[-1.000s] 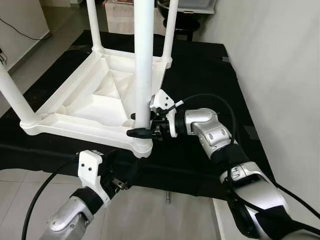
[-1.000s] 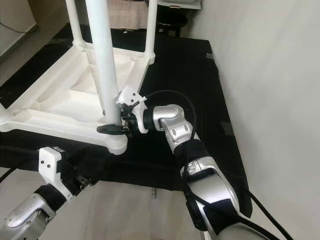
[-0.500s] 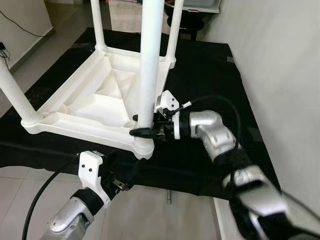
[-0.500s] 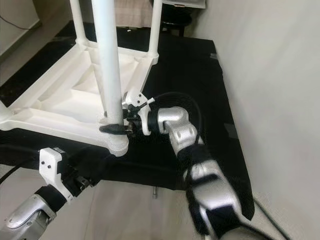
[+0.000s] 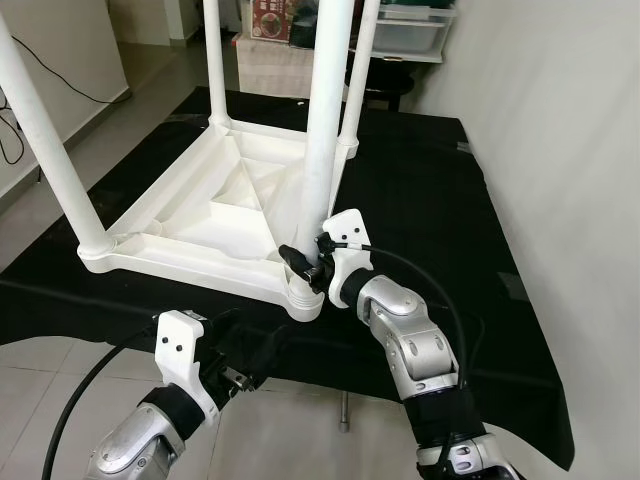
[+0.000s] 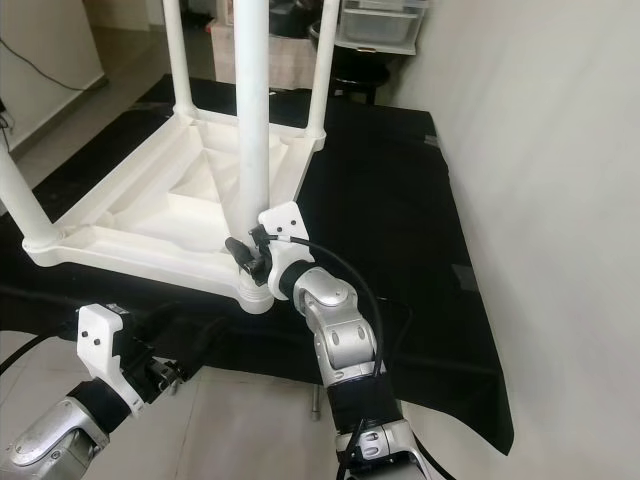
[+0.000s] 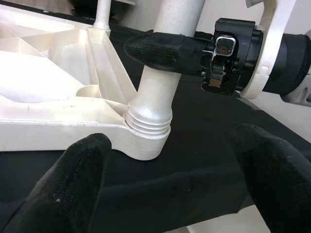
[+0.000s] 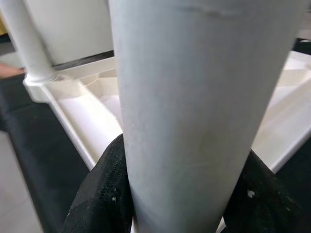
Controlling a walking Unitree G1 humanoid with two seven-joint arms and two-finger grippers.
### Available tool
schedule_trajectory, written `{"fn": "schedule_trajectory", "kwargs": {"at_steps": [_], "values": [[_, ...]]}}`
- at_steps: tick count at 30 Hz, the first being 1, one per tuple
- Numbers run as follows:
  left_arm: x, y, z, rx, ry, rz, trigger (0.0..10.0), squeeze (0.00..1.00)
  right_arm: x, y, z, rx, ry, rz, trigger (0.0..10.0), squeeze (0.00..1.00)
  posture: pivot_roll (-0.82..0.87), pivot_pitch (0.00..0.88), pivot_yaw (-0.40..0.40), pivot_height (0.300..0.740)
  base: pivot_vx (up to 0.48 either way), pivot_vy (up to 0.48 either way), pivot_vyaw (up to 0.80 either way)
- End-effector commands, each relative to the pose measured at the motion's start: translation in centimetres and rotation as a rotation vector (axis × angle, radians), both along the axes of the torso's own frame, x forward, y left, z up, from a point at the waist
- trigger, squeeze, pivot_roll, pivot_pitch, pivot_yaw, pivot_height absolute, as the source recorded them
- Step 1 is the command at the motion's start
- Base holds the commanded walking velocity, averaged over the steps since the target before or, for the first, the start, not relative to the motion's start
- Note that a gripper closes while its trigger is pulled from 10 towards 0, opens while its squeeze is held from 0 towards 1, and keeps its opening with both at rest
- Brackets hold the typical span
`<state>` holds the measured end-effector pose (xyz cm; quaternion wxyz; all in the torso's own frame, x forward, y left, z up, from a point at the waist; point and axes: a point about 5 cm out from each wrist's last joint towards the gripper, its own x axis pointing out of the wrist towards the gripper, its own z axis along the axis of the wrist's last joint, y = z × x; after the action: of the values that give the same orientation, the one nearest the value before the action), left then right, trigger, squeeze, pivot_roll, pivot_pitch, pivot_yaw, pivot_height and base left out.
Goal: Building children table
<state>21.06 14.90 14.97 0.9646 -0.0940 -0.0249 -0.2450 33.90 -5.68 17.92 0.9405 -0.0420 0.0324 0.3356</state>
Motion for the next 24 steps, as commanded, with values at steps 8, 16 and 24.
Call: {"fn": "schedule_trajectory", "kwargs": {"at_steps": [8,16,24], "values": [[-0.1,-0.1,-0.1,0.008,0.005,-0.002,10.0,0.00,-0.8,1.5,2.6,0.063,0.009,0.444,10.0,1.00,0.03,0.123,-0.109,0.740,0.000,0.000,0.00],[-0.2,-0.2,0.1,0.007,0.002,0.001,10.0,0.00,-0.3,2.1,3.9,-0.021,-0.072,0.760,10.0,0.00,0.05,0.139,-0.111,0.740,0.000,0.000,0.00],[-0.4,-0.3,0.2,0.005,0.004,0.000,10.0,0.00,-0.1,3.2,4.0,-0.025,-0.066,0.861,3.5,0.00,0.06,0.152,-0.113,0.740,0.000,0.000,0.00]]}}
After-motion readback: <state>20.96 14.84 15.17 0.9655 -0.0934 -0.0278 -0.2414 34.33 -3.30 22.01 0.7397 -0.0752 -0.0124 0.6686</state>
